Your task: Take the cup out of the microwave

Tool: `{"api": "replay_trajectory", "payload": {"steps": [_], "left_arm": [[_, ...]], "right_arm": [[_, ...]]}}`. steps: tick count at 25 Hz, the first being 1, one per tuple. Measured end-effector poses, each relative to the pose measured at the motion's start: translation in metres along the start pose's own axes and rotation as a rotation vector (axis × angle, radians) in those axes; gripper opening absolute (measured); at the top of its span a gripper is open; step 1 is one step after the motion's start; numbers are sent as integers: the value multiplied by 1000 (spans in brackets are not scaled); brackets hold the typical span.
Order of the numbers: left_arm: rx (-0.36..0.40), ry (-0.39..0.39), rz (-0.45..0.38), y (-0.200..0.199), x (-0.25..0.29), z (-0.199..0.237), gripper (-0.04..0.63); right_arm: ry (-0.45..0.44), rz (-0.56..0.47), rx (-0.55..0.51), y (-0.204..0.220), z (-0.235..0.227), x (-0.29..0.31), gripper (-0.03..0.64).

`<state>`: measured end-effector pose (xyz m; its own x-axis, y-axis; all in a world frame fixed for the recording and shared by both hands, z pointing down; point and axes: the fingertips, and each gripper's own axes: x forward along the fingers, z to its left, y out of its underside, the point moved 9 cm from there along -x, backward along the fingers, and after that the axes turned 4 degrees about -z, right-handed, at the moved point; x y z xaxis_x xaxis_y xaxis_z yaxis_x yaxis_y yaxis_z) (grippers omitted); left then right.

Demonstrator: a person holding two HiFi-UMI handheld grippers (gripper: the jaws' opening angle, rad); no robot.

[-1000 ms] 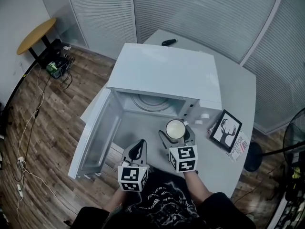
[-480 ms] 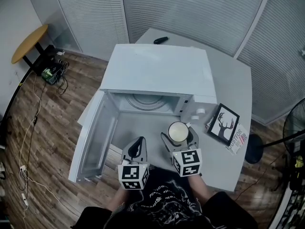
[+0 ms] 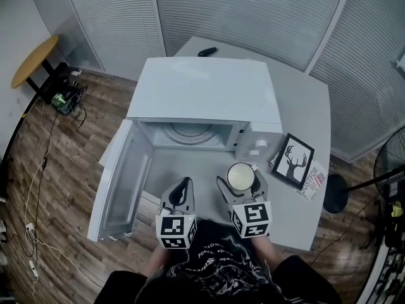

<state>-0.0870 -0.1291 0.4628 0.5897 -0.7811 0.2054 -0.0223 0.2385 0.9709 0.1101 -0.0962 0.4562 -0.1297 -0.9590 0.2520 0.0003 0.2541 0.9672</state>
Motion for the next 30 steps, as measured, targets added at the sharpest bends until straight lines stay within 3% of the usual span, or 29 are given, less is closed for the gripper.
{"api": "replay_trajectory", "payload": {"steps": [30], "left_arm": [[13,18,-10,-2,2,-4,6]], "right_arm": [[62,-31,30,-2,-7,-14,402]]}}
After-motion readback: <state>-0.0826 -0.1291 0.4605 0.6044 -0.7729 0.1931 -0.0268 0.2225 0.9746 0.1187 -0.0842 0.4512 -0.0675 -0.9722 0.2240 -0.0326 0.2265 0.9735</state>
